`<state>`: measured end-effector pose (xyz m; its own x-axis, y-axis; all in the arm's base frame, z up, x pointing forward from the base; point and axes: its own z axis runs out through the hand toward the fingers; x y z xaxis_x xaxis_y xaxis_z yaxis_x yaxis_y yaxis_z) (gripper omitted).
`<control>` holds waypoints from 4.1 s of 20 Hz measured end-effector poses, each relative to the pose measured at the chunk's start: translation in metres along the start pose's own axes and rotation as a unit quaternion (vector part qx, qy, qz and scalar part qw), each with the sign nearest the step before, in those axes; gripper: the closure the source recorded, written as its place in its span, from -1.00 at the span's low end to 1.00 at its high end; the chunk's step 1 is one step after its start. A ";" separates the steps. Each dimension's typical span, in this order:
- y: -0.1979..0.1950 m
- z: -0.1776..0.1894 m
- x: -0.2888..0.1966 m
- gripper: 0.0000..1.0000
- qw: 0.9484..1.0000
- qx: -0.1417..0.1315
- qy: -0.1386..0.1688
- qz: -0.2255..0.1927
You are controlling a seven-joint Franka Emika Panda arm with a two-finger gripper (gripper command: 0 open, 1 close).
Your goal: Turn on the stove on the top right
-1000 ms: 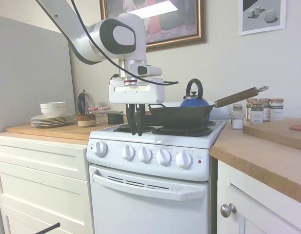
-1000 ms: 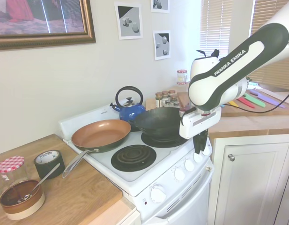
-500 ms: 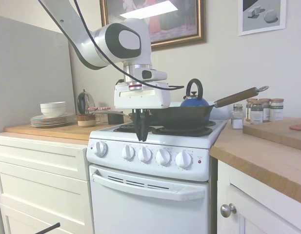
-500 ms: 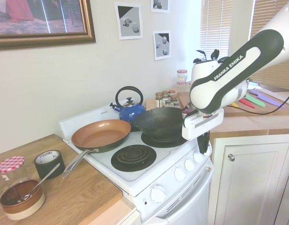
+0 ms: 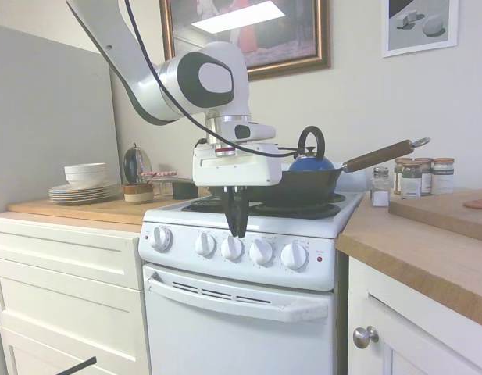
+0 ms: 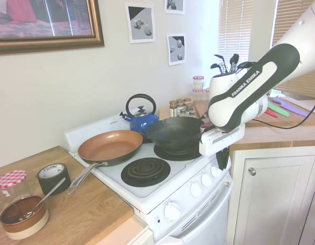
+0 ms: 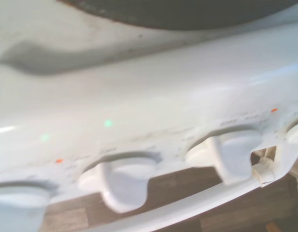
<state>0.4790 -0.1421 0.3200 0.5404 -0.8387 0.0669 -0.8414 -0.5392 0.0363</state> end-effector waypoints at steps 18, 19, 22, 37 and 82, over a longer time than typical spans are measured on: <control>-0.008 0.014 0.032 1.00 1.000 0.000 0.012 0.017; -0.008 0.014 0.033 1.00 1.000 0.000 0.012 0.017; -0.008 0.014 0.034 1.00 1.000 0.000 0.013 0.018; -0.020 0.017 0.032 1.00 1.000 -0.002 0.013 0.009; -0.033 0.050 0.017 1.00 0.999 -0.038 0.021 0.013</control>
<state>0.5165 -0.1418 0.2696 0.5185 -0.8479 0.1110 -0.8543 -0.5082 0.1088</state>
